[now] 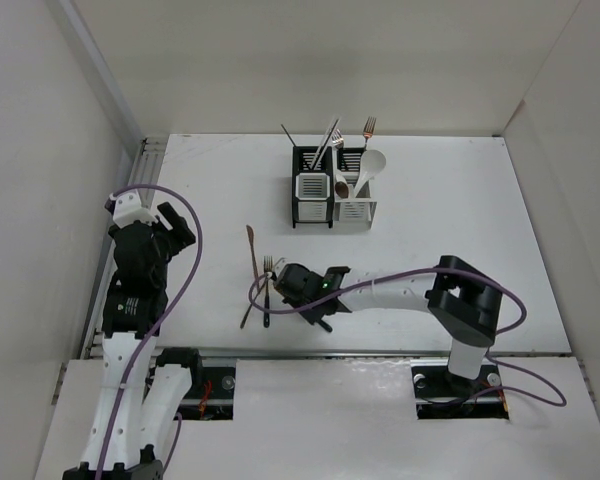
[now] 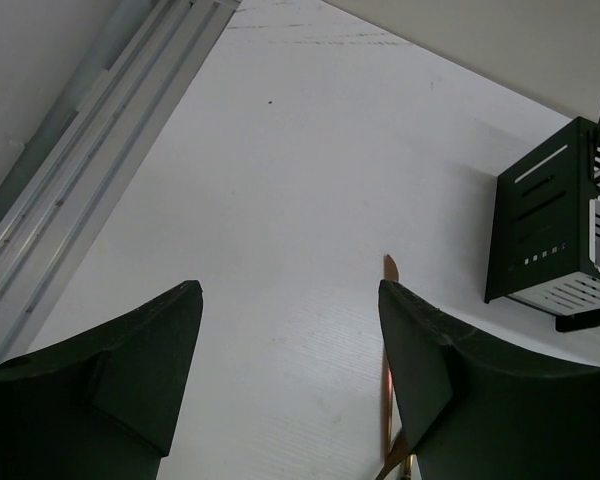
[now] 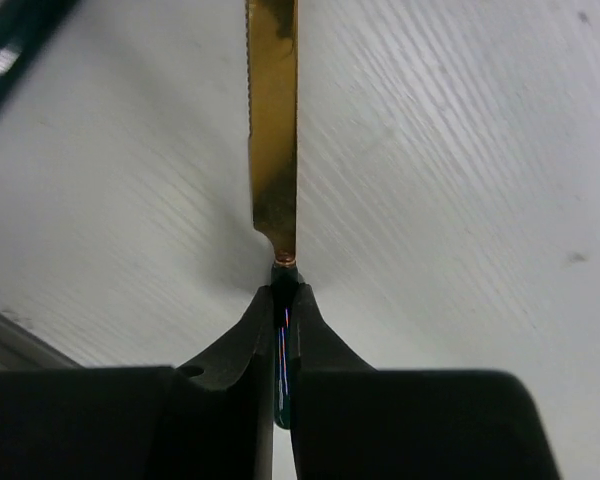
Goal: Sort the eating utensils into containers
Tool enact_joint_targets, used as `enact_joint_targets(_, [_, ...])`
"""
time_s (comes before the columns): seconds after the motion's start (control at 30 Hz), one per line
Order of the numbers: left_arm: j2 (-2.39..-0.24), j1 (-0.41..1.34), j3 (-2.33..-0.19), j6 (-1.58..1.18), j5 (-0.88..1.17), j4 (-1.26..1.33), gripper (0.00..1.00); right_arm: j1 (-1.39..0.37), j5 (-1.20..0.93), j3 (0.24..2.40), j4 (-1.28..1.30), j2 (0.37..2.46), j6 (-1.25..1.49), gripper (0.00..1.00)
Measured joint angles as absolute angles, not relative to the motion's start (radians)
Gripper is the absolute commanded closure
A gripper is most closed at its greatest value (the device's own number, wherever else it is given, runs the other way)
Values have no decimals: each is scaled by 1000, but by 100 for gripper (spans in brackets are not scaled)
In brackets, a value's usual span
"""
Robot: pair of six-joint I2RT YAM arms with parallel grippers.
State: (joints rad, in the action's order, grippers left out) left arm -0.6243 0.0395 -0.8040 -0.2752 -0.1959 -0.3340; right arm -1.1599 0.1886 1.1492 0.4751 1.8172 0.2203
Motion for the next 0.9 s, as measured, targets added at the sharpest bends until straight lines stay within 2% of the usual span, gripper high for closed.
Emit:
enact_joint_targets(0.2, [-642,39,-802,-271,-198,-331,32,-1157,333,1151,599,1709,200,100])
enact_joint_targets(0.37, [-683,39,-801,-255,-199,-301,32,-1073,386,1274,574,1527,133,100])
enact_joint_targets(0.5, [-737,39,-801,-232,-199,-259,32,-892,349,1308,335,1372,28,100])
enact_joint_targets(0.67, [-806,39,-801,-198,-192,-199,32,-671,200,1241,-109,1274,-47,100])
enact_joint_targets(0.8, [-882,39,-801,-174,-190,-152,32,-590,101,1126,-505,1307,-53,100])
enact_joint_targets(0.9, [-942,39,-801,-157,-187,-120,32,-575,44,1122,-670,1431,-55,100])
